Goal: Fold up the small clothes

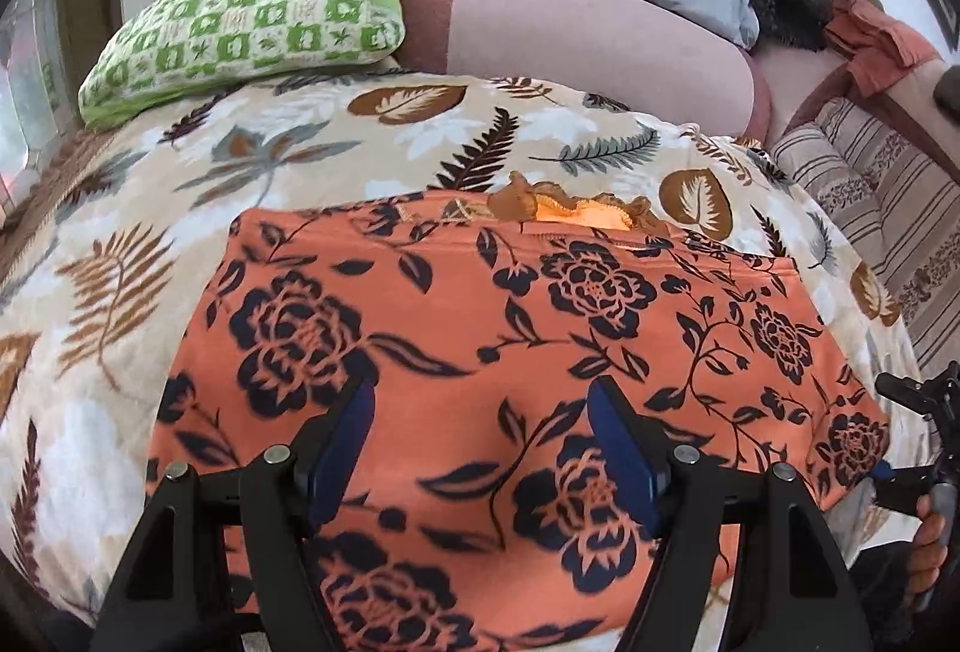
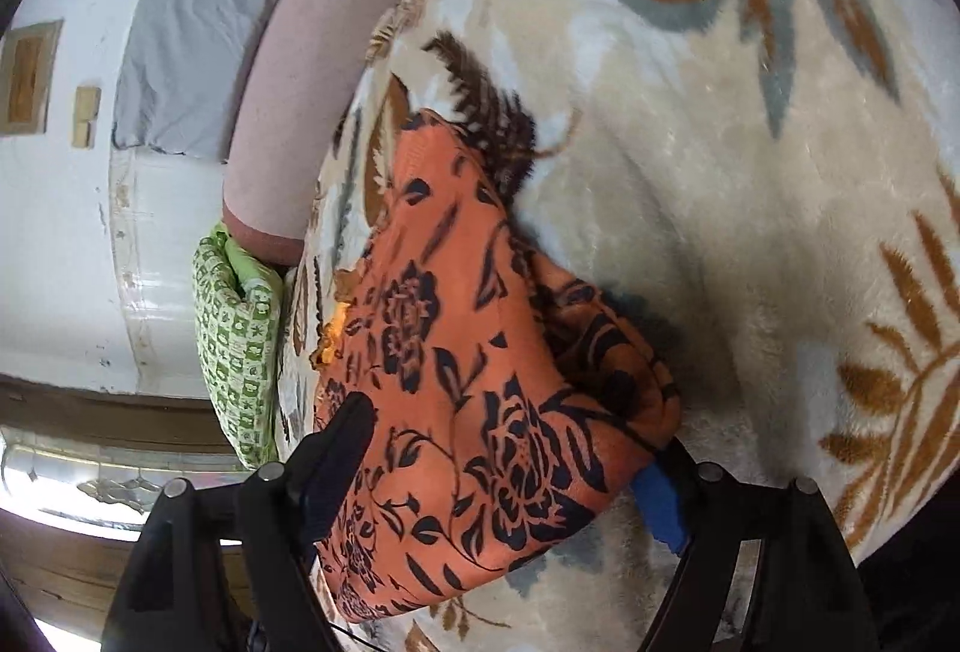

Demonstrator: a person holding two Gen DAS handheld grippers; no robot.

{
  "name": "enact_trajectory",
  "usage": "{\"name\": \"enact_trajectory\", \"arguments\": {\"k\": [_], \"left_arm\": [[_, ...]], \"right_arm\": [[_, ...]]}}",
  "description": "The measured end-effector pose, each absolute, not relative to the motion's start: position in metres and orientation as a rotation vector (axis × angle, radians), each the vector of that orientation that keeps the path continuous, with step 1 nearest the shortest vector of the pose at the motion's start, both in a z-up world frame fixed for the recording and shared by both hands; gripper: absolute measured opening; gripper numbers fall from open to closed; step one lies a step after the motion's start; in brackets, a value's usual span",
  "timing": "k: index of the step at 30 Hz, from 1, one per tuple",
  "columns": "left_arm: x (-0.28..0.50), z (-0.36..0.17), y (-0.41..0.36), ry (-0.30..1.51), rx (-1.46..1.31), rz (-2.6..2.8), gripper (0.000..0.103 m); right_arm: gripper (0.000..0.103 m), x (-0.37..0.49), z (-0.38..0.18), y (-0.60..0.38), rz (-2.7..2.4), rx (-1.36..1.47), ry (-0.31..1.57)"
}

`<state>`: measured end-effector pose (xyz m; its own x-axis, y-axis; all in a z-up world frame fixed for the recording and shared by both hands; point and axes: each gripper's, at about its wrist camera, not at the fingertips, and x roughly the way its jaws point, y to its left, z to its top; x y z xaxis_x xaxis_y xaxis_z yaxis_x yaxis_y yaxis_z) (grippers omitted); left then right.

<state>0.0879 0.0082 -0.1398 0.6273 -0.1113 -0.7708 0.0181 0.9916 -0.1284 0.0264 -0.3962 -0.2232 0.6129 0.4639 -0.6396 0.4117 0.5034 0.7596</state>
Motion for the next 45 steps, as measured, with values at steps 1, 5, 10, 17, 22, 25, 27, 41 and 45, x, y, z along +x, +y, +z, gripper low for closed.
{"name": "enact_trajectory", "arguments": {"k": [1,5,10,17,22,25,27,41,45], "left_arm": [[0.091,-0.143,0.006,0.899,-0.105,-0.064,0.074],[0.103,-0.165,-0.002,0.987,-0.067,-0.034,0.074],[0.103,-0.168,-0.005,0.988,-0.056,-0.043,0.074],[0.105,-0.168,-0.004,0.990,-0.065,-0.044,0.074],[0.102,-0.161,-0.004,0.977,-0.067,-0.042,0.074],[0.098,-0.152,-0.006,0.930,-0.068,-0.042,0.074],[0.103,-0.164,-0.017,0.972,0.021,-0.021,0.074],[0.064,-0.116,0.035,0.855,-0.141,-0.028,0.078],[0.014,-0.078,0.115,0.724,-0.294,0.086,0.077]], "right_arm": [[0.082,0.028,-0.224,-0.396,0.025,1.067,0.969],[0.083,0.031,-0.235,-0.396,0.003,1.074,0.987],[0.080,0.031,-0.229,-0.395,0.014,1.057,0.993],[0.080,0.036,-0.220,-0.390,0.002,1.032,0.997],[0.081,0.036,-0.238,-0.394,-0.004,1.078,1.015],[0.038,0.040,-0.234,-0.393,0.013,1.015,1.026],[0.020,0.042,-0.240,-0.393,0.003,0.995,1.061],[0.012,0.062,-0.164,-0.342,0.100,0.730,0.985],[0.012,0.074,-0.084,-0.255,0.264,0.542,0.897]]}}
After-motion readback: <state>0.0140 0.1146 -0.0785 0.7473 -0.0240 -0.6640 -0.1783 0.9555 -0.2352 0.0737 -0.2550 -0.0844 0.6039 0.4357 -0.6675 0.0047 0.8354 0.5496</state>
